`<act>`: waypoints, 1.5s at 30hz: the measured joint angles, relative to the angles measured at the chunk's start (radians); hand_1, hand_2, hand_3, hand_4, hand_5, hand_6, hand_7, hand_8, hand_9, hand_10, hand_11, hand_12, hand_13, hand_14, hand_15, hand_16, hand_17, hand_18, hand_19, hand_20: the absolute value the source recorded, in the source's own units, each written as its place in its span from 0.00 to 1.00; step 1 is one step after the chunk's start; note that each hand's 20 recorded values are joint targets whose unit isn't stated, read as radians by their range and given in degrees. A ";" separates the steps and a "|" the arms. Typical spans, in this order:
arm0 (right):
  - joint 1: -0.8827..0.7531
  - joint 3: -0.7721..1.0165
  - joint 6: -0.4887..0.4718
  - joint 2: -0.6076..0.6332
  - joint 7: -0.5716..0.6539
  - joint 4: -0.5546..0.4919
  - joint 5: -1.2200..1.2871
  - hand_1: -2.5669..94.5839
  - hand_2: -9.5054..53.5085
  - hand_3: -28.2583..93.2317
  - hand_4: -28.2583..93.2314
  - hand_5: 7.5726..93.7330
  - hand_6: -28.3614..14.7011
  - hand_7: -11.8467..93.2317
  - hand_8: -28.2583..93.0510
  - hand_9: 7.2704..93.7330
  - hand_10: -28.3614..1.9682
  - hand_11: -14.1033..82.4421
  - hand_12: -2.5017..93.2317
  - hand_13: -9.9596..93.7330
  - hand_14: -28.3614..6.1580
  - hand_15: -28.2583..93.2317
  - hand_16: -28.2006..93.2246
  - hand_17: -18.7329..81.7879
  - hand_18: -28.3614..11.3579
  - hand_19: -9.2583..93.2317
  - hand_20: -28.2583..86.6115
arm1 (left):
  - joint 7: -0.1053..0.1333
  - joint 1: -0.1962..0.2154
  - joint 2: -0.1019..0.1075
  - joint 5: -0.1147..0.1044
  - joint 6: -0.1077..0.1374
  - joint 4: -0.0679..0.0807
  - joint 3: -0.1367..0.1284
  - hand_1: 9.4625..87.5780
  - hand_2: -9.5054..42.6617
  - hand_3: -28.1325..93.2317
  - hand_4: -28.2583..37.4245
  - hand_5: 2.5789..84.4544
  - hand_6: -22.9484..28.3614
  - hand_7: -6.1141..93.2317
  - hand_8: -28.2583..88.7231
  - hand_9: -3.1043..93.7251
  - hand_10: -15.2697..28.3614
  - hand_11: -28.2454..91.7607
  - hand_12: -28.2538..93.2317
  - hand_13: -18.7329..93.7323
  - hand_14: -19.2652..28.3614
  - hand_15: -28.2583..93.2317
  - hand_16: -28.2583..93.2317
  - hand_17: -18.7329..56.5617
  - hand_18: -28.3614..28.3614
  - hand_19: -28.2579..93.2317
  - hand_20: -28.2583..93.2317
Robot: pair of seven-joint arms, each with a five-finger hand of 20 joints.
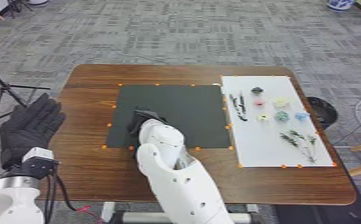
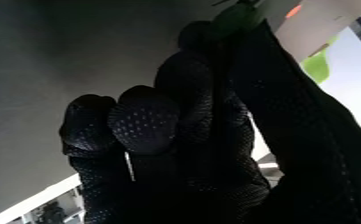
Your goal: Arrange flowers
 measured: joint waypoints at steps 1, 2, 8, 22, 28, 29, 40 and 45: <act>0.000 0.002 -0.001 -0.001 0.000 0.000 -0.002 0.58 0.00 0.77 0.09 0.74 0.60 0.59 0.38 0.81 0.55 0.64 0.58 0.81 0.48 0.80 0.58 0.67 0.10 1.00 0.57 | 0.001 0.000 0.000 -0.001 0.000 0.000 0.000 0.21 0.46 0.82 0.00 0.53 0.60 0.18 0.16 0.41 0.67 0.39 0.30 0.41 0.67 0.39 0.20 0.17 0.74 0.52 0.30; 0.000 0.004 -0.003 -0.001 0.000 0.000 -0.005 0.57 0.00 0.77 0.08 0.73 0.60 0.59 0.38 0.81 0.54 0.64 0.58 0.81 0.48 0.80 0.58 0.67 0.10 1.00 0.57 | 0.002 0.000 0.000 -0.002 0.000 0.000 0.000 0.21 0.46 0.82 0.00 0.53 0.60 0.18 0.16 0.41 0.67 0.39 0.30 0.41 0.67 0.39 0.20 0.17 0.74 0.52 0.30; -0.001 0.004 -0.008 0.000 -0.002 -0.002 -0.004 0.54 0.00 0.73 0.07 0.72 0.60 0.59 0.38 0.79 0.48 0.71 0.49 0.80 0.46 0.81 0.58 0.66 0.10 1.00 0.57 | 0.004 -0.003 0.000 -0.006 -0.002 0.001 0.003 0.21 0.46 0.82 0.00 0.53 0.60 0.18 0.16 0.41 0.67 0.39 0.30 0.41 0.67 0.40 0.20 0.17 0.74 0.52 0.30; -0.003 -0.013 -0.020 0.024 -0.025 -0.037 0.007 0.38 0.00 0.79 0.05 0.71 0.54 0.59 0.14 0.75 0.44 0.72 0.45 0.77 0.43 0.81 0.57 0.64 0.10 1.00 0.56 | 0.012 -0.016 0.001 -0.033 -0.012 0.002 0.013 0.21 0.45 0.82 0.00 0.53 0.61 0.18 0.16 0.41 0.67 0.40 0.30 0.41 0.68 0.40 0.20 0.17 0.74 0.52 0.30; -0.002 -0.034 -0.005 0.048 -0.006 -0.063 0.063 0.35 0.18 0.81 0.09 0.70 0.52 0.60 0.19 0.83 0.40 0.51 0.32 0.79 0.47 0.79 0.54 0.66 0.11 1.00 0.55 | 0.014 -0.016 0.001 -0.035 -0.016 0.003 0.013 0.21 0.45 0.82 0.00 0.53 0.61 0.18 0.16 0.41 0.67 0.40 0.30 0.41 0.68 0.40 0.20 0.17 0.74 0.52 0.30; -0.001 -0.043 0.003 0.057 0.001 -0.072 0.083 0.35 0.20 0.82 0.09 0.69 0.51 0.60 0.22 0.84 0.39 0.48 0.30 0.80 0.48 0.78 0.54 0.66 0.12 1.00 0.55 | 0.014 -0.016 0.001 -0.035 -0.017 0.004 0.012 0.21 0.45 0.82 0.00 0.53 0.61 0.18 0.16 0.41 0.67 0.40 0.30 0.41 0.68 0.40 0.20 0.17 0.74 0.52 0.30; -0.026 -0.068 0.093 0.216 0.018 -0.308 0.235 0.33 0.17 0.81 0.11 0.71 0.48 0.45 0.15 0.80 0.34 0.42 0.27 0.78 0.44 0.77 0.53 0.64 0.10 1.00 0.55 | -0.001 -0.023 -0.018 -0.023 -0.054 0.016 -0.003 0.20 0.46 0.82 0.00 0.53 0.61 0.18 0.16 0.41 0.67 0.39 0.30 0.41 0.68 0.39 0.20 0.17 0.74 0.52 0.30; -0.061 0.036 0.166 0.276 0.020 -0.411 0.263 0.37 0.07 0.79 0.11 0.72 0.47 0.35 0.17 0.79 0.34 0.42 0.27 0.78 0.44 0.78 0.53 0.64 0.10 1.00 0.56 | -0.003 -0.032 -0.029 -0.025 -0.071 0.024 -0.004 0.18 0.48 0.81 0.00 0.53 0.61 0.18 0.16 0.41 0.67 0.39 0.30 0.41 0.67 0.39 0.20 0.17 0.74 0.52 0.30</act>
